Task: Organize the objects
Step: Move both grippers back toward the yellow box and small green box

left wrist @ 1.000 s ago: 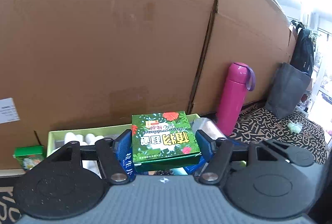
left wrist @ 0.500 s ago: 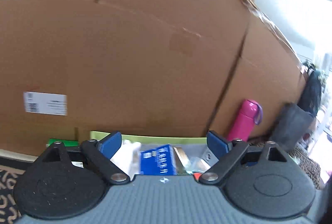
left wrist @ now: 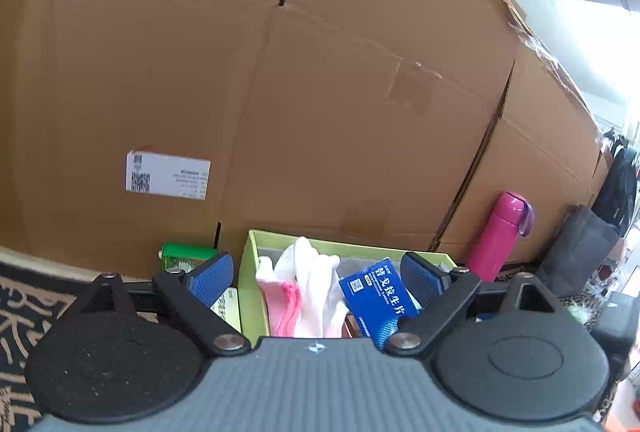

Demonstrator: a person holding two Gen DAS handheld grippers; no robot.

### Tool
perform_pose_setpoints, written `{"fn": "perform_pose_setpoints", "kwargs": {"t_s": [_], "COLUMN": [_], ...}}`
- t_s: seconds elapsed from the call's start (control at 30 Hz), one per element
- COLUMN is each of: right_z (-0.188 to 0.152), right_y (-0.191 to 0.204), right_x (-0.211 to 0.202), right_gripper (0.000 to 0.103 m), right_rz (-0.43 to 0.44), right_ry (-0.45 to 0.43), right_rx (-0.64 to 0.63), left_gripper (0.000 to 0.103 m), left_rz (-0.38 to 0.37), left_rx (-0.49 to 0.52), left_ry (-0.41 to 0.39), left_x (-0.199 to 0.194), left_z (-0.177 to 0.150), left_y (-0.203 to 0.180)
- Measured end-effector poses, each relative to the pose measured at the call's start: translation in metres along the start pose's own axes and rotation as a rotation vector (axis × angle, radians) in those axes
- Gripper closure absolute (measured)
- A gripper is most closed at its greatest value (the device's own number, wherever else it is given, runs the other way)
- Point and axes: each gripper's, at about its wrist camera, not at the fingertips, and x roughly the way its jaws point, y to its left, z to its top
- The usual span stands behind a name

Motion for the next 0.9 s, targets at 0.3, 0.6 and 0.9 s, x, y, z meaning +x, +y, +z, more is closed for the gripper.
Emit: {"fn": "perform_pose_setpoints", "kwargs": {"t_s": [0.3, 0.6, 0.9], "right_z": [0.005, -0.016, -0.008], "right_y": [0.030, 0.077, 0.135], "right_x": [-0.067, -0.061, -0.012], "right_gripper": [0.000, 0.025, 0.025], "right_rz": [0.129, 0.169, 0.087], "right_ry": [-0.120, -0.041, -0.072], "right_rx": [0.010, -0.044, -0.249], "left_gripper": [0.002, 0.002, 0.002], "left_rz": [-0.043, 0.071, 0.160], "left_rx": [-0.031, -0.076, -0.147], "left_ry": [-0.019, 0.017, 0.017], "left_x": [-0.041, -0.061, -0.070], "left_z": [-0.030, -0.062, -0.056], "left_y": [0.016, 0.054, 0.094]}}
